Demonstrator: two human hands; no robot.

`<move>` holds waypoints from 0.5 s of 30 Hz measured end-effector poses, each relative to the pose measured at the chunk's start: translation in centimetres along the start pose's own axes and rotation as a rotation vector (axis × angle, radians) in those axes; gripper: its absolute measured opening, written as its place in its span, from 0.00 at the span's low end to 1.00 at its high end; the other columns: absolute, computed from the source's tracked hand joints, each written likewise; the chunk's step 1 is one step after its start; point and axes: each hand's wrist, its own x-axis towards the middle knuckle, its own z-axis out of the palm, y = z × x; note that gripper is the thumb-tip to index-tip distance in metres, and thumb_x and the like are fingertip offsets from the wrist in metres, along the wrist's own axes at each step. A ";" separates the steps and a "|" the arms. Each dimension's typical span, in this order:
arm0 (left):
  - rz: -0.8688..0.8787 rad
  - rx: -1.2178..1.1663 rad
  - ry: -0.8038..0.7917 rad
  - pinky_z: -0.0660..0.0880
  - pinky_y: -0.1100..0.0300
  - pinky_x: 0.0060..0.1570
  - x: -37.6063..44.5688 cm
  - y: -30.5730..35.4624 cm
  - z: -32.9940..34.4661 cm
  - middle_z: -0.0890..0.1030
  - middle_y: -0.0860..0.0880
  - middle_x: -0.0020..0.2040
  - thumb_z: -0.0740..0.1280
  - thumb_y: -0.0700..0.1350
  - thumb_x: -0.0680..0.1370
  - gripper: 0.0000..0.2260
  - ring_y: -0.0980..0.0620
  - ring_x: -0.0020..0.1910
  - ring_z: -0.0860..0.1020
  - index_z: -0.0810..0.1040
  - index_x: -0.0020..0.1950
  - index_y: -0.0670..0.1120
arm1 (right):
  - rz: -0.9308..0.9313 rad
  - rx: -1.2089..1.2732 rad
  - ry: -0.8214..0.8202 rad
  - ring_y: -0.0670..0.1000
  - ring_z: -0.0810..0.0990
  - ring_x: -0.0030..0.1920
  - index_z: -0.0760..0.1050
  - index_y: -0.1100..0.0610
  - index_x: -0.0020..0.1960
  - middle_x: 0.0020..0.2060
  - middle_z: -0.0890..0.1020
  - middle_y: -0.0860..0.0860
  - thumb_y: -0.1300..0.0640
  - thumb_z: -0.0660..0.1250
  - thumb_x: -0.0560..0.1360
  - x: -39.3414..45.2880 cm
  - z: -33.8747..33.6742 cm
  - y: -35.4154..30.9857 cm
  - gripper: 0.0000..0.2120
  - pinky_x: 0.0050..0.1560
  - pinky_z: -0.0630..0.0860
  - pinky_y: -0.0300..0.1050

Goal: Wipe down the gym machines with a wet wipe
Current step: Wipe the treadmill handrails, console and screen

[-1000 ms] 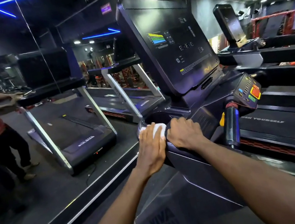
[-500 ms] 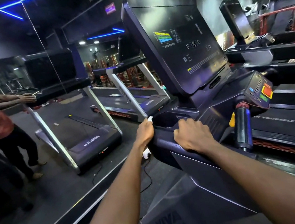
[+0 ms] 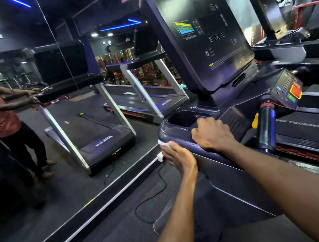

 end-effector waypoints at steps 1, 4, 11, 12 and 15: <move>0.053 0.037 -0.014 0.50 0.49 0.76 -1.2 0.2 0.2 0.54 0.44 0.80 0.48 0.50 0.85 0.24 0.45 0.79 0.53 0.50 0.81 0.46 | -0.001 0.002 0.000 0.66 0.75 0.62 0.74 0.60 0.61 0.63 0.76 0.62 0.51 0.55 0.79 0.0 -0.1 0.0 0.18 0.58 0.71 0.57; 0.078 -0.012 0.025 0.45 0.52 0.76 -0.8 0.7 0.7 0.53 0.45 0.81 0.47 0.47 0.86 0.23 0.48 0.79 0.50 0.50 0.81 0.47 | 0.000 0.014 -0.006 0.66 0.74 0.62 0.74 0.60 0.61 0.63 0.76 0.62 0.52 0.55 0.79 -0.1 -0.2 0.1 0.18 0.57 0.71 0.57; 0.071 0.011 -0.054 0.41 0.55 0.75 -4.4 1.0 0.9 0.46 0.42 0.81 0.46 0.45 0.86 0.22 0.46 0.80 0.44 0.48 0.81 0.48 | -0.007 0.064 -0.006 0.67 0.74 0.62 0.74 0.60 0.59 0.63 0.76 0.62 0.52 0.55 0.78 -0.2 -0.3 0.3 0.16 0.58 0.71 0.58; 0.139 0.045 -0.064 0.38 0.57 0.75 -4.8 0.5 1.2 0.44 0.42 0.81 0.46 0.45 0.86 0.22 0.46 0.80 0.42 0.49 0.81 0.49 | -0.005 0.071 -0.007 0.67 0.74 0.62 0.74 0.59 0.59 0.63 0.76 0.62 0.52 0.56 0.78 -0.3 -0.4 0.4 0.16 0.58 0.71 0.58; 0.189 0.042 -0.011 0.35 0.61 0.73 -4.0 -0.5 1.5 0.48 0.46 0.81 0.44 0.49 0.84 0.23 0.48 0.80 0.41 0.53 0.80 0.49 | -0.005 0.090 -0.021 0.67 0.74 0.62 0.74 0.59 0.58 0.63 0.76 0.62 0.53 0.56 0.77 -0.7 -0.6 0.5 0.15 0.58 0.71 0.58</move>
